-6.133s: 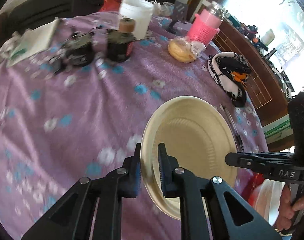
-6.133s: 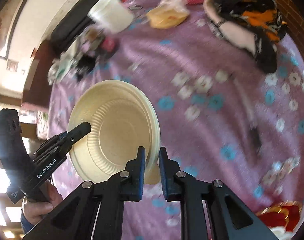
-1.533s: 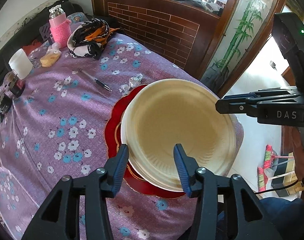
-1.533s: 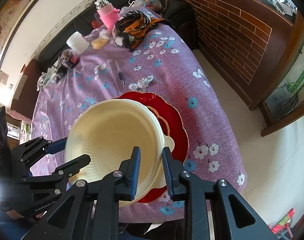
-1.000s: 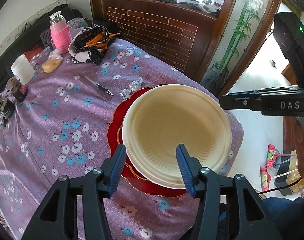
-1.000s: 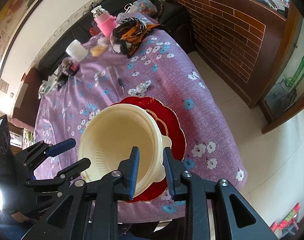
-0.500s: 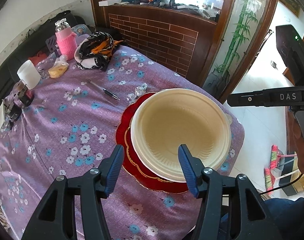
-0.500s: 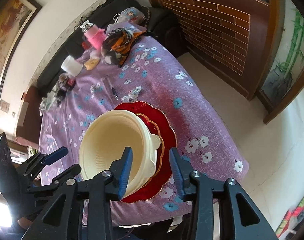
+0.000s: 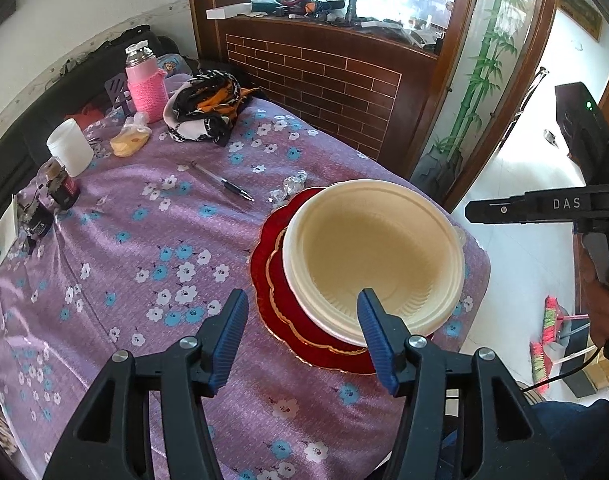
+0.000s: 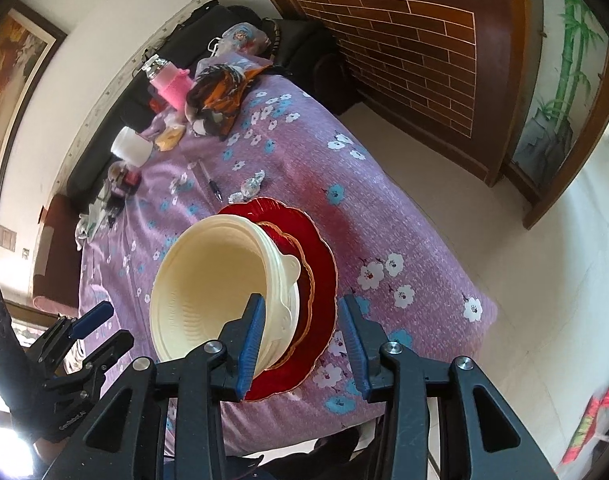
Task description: Organize plates and bowls
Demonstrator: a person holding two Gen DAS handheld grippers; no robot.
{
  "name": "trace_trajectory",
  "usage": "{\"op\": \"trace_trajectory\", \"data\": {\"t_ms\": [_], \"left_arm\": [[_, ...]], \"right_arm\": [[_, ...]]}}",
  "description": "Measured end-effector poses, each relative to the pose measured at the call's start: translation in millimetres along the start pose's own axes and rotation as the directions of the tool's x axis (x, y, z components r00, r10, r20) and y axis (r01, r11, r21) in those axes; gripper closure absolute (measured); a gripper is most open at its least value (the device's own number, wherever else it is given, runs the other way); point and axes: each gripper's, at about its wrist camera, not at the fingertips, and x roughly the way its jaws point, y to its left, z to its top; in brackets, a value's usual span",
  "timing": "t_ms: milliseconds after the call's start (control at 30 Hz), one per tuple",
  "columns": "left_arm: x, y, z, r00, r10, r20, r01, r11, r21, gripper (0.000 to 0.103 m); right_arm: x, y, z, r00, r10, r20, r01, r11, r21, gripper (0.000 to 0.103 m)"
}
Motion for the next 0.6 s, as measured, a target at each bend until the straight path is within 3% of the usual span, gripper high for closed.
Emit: {"op": "trace_trajectory", "data": {"t_ms": [267,433,600], "left_arm": [[-9.9,51.9,-9.3,1.0,-0.01,0.017,0.013,0.987,-0.162,0.044],[12.3,84.1,-26.2,0.998,-0.059,-0.034,0.047,0.955,-0.294,0.043],[41.1,88.4,-41.7,0.989,-0.126,-0.081,0.09,0.931,-0.353,0.043]], "right_arm": [[7.0,-7.2,-5.2,1.0,-0.006,-0.002,0.007,1.0,0.031,0.062],[13.9,-14.3,-5.8,1.0,-0.017,-0.003,0.017,0.999,0.041,0.062],[22.3,-25.2,-4.4,1.0,-0.029,-0.007,0.029,0.999,0.044,0.062]]}}
